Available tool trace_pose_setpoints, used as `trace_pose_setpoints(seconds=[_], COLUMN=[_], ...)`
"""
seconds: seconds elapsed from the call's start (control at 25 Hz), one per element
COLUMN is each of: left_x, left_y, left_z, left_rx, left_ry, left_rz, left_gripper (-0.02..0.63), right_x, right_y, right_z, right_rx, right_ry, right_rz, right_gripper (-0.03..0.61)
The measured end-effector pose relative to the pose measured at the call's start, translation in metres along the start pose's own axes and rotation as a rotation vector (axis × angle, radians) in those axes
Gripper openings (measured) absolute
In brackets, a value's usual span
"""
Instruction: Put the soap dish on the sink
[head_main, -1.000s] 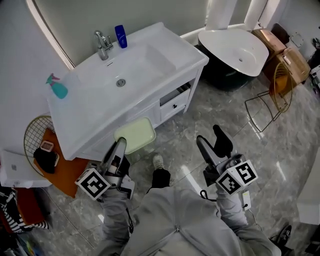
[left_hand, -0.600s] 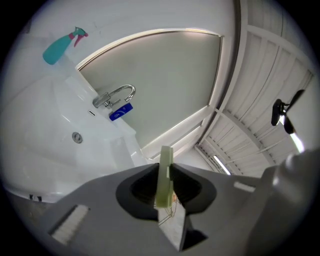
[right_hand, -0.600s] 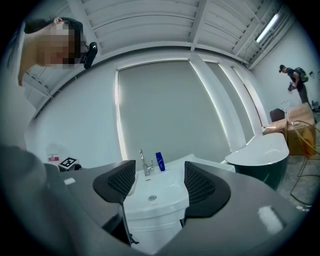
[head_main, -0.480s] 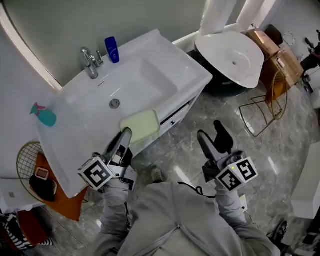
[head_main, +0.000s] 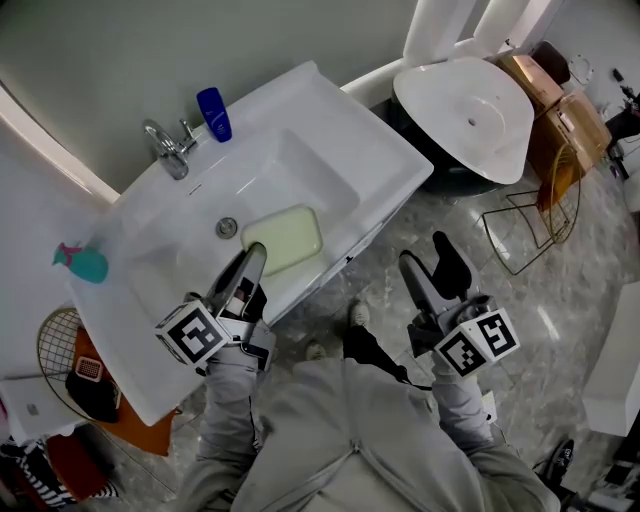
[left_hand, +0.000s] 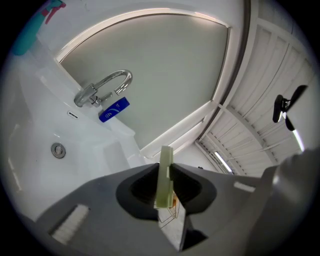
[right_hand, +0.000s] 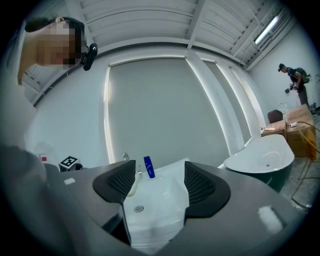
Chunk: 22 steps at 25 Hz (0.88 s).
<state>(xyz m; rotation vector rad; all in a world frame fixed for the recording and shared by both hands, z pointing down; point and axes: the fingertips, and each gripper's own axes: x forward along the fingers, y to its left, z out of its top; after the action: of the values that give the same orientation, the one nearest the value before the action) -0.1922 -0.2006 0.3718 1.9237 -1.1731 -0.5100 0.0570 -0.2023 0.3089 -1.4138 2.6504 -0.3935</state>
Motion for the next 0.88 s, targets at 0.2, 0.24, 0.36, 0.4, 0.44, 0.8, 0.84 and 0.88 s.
trace_pose_setpoints(seconds=[0.2,0.24,0.36,0.4,0.44,0.8,0.84,0.88], left_x=[0.036,0.044,0.069,0.080,0.090,0.169,0.177,0.184], left_y=[0.018,0.022,0.035,0.039,0.044,0.110,0.114,0.119], left_z=[0.007,0.009,0.009,0.009,0.008,-0.008,-0.010,-0.012], left_rx=[-0.005,-0.008,-0.046,-0.062,-0.074,-0.158,-0.163,-0.169], left_ry=[0.001,-0.002,-0.011,-0.016,-0.019,-0.032,-0.032,-0.033], left_rz=[0.028,0.039,0.050,0.048,0.055,0.185,0.195,0.205], left_gripper=[0.123,0.123,0.123,0.123,0.123,0.123,0.123,0.123], right_x=[0.032,0.039,0.062,0.071,0.080,0.139,0.142,0.145], right_y=[-0.023,-0.028,-0.044,-0.050,-0.056,-0.109,-0.114,-0.118], right_z=[-0.002,-0.003,-0.002,-0.001,0.001,0.000,0.000,0.000], right_rx=[0.008,0.010,0.014,0.014,0.014,0.012,0.012,0.013], right_ry=[0.017,0.023,0.042,0.048,0.052,0.112,0.116,0.120], right_rz=[0.017,0.024,0.044,0.050,0.056,0.087,0.089,0.090], right_gripper=[0.308,0.308,0.308,0.308,0.308,0.308,0.308,0.308])
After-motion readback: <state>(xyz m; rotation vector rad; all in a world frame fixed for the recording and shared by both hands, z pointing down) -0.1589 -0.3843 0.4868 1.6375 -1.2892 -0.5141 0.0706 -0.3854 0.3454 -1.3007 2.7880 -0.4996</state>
